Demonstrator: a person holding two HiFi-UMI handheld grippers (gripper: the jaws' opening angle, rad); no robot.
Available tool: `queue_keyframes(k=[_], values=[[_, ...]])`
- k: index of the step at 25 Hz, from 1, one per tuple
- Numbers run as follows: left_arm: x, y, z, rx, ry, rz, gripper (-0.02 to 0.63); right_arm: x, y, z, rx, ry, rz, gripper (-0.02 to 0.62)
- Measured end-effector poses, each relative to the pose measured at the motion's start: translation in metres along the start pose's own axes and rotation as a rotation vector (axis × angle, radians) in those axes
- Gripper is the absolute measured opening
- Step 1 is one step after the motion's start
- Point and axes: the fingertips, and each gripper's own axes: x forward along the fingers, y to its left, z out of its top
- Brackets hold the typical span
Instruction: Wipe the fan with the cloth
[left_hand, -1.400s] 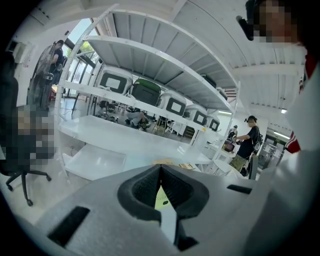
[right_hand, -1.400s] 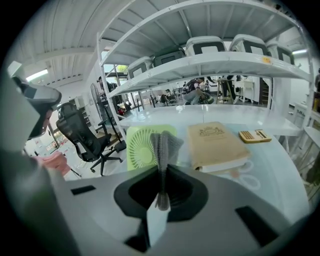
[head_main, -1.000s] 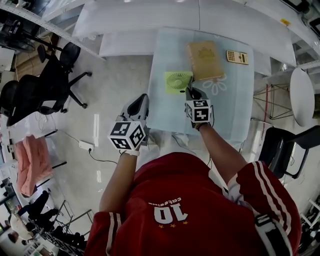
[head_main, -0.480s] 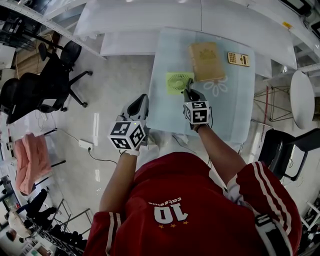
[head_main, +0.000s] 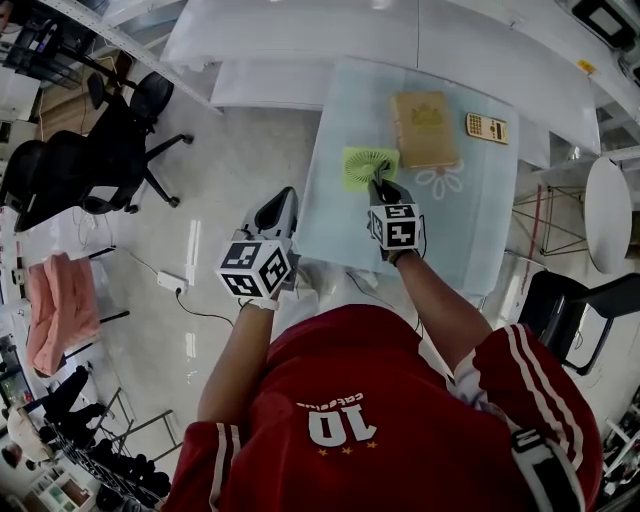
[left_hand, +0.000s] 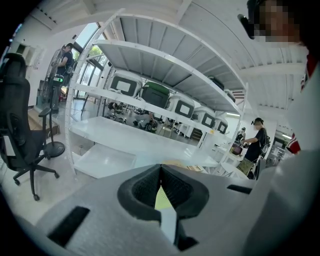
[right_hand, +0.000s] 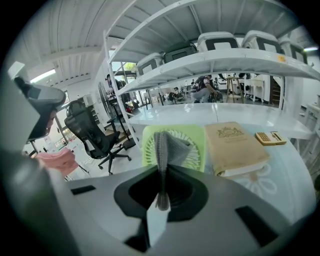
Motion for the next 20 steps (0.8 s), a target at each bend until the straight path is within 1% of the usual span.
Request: queue_keyframes(k=[20], values=[[-0.018, 0.025, 0.001, -0.014, -0.016, 0.052, 0.003, 0.021, 0.031, 0.004, -0.048, 0.014, 0.056, 0.021]])
